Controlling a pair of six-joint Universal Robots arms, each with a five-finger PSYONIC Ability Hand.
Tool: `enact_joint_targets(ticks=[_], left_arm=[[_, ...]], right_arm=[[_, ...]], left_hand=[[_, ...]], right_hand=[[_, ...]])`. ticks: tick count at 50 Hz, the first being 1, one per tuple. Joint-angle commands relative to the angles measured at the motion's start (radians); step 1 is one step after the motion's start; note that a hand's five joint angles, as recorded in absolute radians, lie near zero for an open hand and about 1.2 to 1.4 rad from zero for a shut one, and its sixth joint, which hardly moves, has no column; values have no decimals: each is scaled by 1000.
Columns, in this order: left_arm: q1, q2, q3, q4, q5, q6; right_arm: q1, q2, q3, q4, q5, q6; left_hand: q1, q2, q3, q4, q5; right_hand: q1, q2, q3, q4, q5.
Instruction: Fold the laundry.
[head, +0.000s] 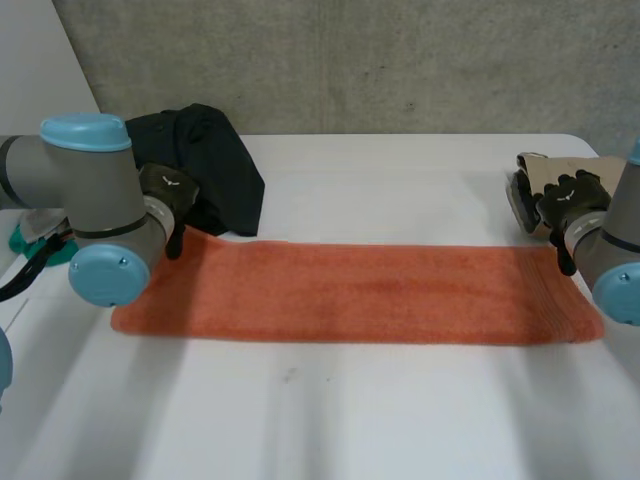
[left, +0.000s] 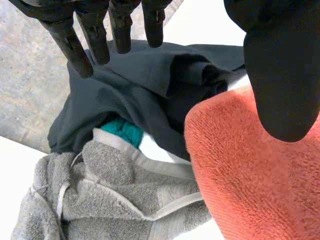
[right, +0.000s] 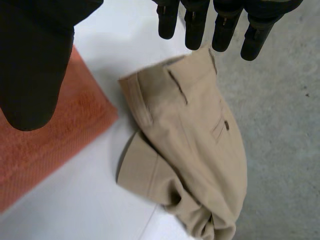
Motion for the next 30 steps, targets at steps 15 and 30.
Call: enact_joint_targets(ticks=[15, 30], left_arm=[[30, -147, 99, 125, 44, 12], [28, 106, -157, 195, 111, -112]], right_arm=[[-6, 136, -112, -58, -187, 183], [-60, -132, 152, -59, -213, 220]], left_hand=[[-14, -25, -33, -22, -44], [-14, -25, -33, -22, -44]], right_hand=[[-42, -30, -31, -29, -40], [-42, -30, -31, -29, -40]])
